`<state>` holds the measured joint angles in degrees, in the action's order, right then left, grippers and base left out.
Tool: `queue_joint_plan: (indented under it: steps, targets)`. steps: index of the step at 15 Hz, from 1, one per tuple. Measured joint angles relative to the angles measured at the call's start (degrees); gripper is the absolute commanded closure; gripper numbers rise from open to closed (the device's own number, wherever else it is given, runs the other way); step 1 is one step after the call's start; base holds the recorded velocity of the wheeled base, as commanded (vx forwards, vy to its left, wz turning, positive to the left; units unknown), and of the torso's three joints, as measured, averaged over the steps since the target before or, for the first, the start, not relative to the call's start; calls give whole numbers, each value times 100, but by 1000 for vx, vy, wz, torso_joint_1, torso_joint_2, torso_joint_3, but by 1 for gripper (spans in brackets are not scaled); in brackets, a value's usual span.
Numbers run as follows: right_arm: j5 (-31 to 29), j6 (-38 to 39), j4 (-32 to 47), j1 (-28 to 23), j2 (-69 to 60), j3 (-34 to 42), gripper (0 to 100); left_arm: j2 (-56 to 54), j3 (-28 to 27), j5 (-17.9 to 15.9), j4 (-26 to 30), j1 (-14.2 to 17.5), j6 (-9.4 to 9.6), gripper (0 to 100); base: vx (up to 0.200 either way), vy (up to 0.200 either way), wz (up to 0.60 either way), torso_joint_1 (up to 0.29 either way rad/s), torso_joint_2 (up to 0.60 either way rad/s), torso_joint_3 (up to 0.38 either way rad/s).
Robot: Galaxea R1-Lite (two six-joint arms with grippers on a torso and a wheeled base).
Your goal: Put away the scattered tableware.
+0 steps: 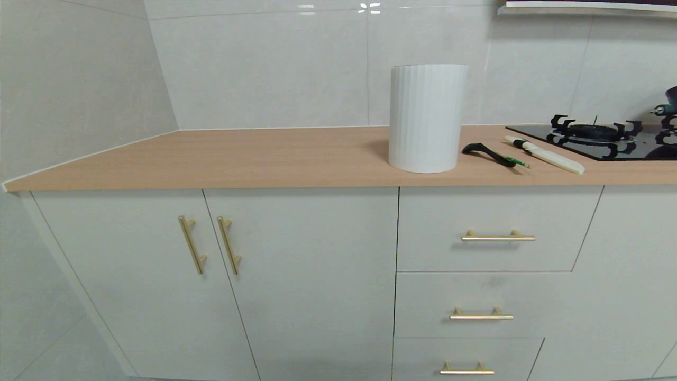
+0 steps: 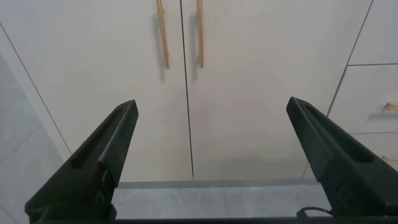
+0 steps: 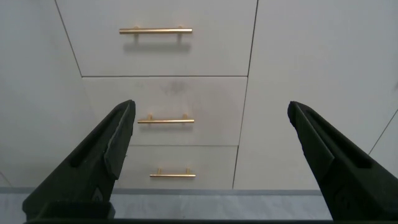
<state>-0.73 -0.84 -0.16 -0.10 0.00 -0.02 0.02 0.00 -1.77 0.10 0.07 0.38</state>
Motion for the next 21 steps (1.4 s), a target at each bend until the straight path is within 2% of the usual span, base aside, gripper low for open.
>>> queue_joint_plan:
  steps: [9,12,16,21]
  targets:
    - [40,49,-16,5,5,-38,0,0,0,-1,0,0,6,0,0,0,0,0,0,0]
    - [329,414,87,89,221,-730,0,0,0,-4,0,0,6,0,0,0,0,0,0,0]
    - [691,478,138,458,1312,-1058,0,0,0,-1,0,0,6,0,0,0,0,0,0,0]
    - [768,486,78,886,3721,-1410,0,0,0,0,0,0,6,0,0,0,0,0,0,0]
